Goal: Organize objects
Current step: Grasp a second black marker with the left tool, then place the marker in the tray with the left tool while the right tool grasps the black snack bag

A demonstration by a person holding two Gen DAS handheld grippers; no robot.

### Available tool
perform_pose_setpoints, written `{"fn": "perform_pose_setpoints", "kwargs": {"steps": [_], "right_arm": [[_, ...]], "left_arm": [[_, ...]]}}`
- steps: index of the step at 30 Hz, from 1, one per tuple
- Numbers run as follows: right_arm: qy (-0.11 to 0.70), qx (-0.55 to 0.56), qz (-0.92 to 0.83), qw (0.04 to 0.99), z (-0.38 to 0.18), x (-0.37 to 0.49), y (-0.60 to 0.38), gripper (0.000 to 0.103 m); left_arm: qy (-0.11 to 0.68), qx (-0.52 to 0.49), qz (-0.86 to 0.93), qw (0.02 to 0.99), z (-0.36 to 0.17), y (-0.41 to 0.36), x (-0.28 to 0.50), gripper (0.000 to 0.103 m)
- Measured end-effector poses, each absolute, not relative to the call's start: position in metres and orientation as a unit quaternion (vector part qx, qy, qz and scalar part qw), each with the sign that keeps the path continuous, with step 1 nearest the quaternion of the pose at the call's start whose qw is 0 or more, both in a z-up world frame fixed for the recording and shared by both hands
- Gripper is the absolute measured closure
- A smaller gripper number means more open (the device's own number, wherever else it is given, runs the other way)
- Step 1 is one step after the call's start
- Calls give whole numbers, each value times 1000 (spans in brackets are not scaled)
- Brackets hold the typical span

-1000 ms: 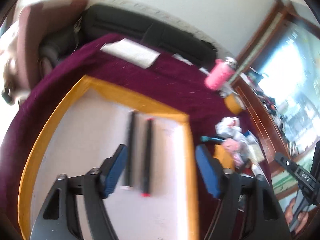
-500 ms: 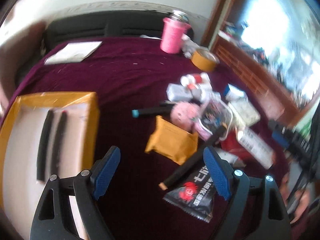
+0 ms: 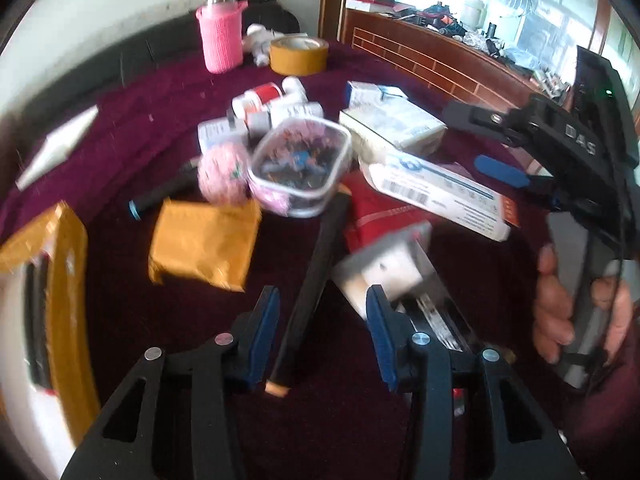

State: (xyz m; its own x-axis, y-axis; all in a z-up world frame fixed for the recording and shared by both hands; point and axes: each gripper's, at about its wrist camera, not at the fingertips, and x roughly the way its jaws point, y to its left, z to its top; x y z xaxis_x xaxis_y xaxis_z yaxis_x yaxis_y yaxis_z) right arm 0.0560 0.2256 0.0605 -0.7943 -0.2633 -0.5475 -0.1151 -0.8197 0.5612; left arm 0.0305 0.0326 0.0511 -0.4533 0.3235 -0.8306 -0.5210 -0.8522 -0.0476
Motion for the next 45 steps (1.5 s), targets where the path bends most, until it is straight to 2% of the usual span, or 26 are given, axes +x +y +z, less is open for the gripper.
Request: {"fn": "perform_pose_setpoints", "kwargs": {"steps": [8,16,18,20,22,27,36,41,45], "right_arm": [[-311,313,-896,38,60,61,230,4],[-296,330,-896,33,57,56,225,4],[-291,329,-898,27,57,56,226,4],[-288,331,-898,22,56,56,226,4],[-282,333,-900,18,56,56,225,4],[-263,335,-905,10,57,55,221,4],[-242,332,-912,-5,68,64,218,4],[-175,369,-912,37,93,100,182,3],[-129,428,-892,67,89,109,144,3]], "left_arm": [[164,-474,831,242,26,46,15,65],[130,-451,860,203,18,46,19,57],[122,-454,859,204,19,45,18,61],[120,-461,851,220,23,43,21,85],[111,-470,845,230,25,39,25,92],[61,-447,862,231,48,4,49,92],[-74,-400,887,217,89,-88,87,92],[-102,-380,893,219,98,-118,98,92],[-106,-372,895,222,98,-125,103,91]]}}
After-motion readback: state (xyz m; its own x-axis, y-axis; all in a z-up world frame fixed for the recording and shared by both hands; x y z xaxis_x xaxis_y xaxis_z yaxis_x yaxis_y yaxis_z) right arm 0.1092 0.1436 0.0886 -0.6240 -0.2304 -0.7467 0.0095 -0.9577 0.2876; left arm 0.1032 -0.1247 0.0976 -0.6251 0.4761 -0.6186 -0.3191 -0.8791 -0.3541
